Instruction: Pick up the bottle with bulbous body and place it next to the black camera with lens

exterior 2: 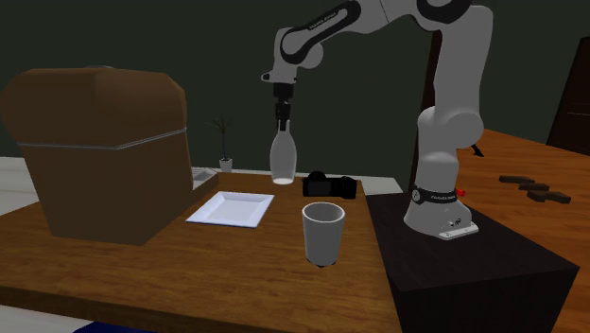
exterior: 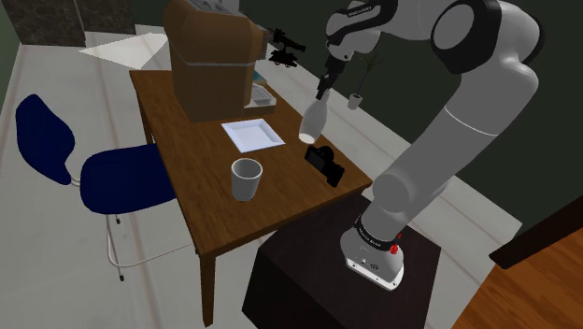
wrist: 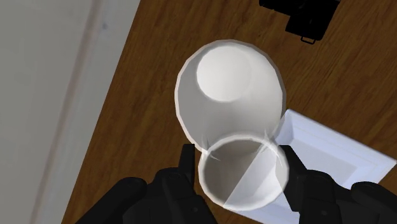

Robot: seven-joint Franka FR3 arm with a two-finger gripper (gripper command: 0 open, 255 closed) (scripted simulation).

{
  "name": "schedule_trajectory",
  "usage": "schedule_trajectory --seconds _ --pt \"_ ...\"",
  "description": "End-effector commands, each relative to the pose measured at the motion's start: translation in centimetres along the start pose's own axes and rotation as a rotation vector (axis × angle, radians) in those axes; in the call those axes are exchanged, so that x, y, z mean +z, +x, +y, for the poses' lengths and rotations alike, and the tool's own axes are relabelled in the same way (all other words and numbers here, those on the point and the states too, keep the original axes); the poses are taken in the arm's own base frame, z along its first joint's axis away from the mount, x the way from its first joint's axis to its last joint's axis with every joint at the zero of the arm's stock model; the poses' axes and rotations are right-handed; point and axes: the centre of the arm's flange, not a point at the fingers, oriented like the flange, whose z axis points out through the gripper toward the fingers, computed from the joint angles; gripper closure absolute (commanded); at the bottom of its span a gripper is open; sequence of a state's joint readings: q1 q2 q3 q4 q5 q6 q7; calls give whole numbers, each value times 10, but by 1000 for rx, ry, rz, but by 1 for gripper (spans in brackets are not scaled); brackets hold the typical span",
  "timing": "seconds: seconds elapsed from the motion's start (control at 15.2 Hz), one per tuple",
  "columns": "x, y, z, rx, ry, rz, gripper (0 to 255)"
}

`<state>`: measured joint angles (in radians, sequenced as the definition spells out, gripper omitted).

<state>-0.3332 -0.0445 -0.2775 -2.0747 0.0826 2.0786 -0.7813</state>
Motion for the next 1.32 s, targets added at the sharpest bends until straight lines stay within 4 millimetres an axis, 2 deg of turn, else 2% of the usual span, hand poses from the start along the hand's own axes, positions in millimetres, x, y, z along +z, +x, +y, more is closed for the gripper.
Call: schedule_trajectory --seconds 0.0,0.53,0.59,0.92,1.19,1.25 --pt "13 -2 1 0 -1 1 255" --pt "13 -2 1 0 -1 1 255" --pt "13 -2 1 0 -1 1 0" --pt "13 -1 1 0 -1 1 0" --pt "-37 -2 1 0 -1 1 0" --pt "-37 -2 1 0 -1 1 0"
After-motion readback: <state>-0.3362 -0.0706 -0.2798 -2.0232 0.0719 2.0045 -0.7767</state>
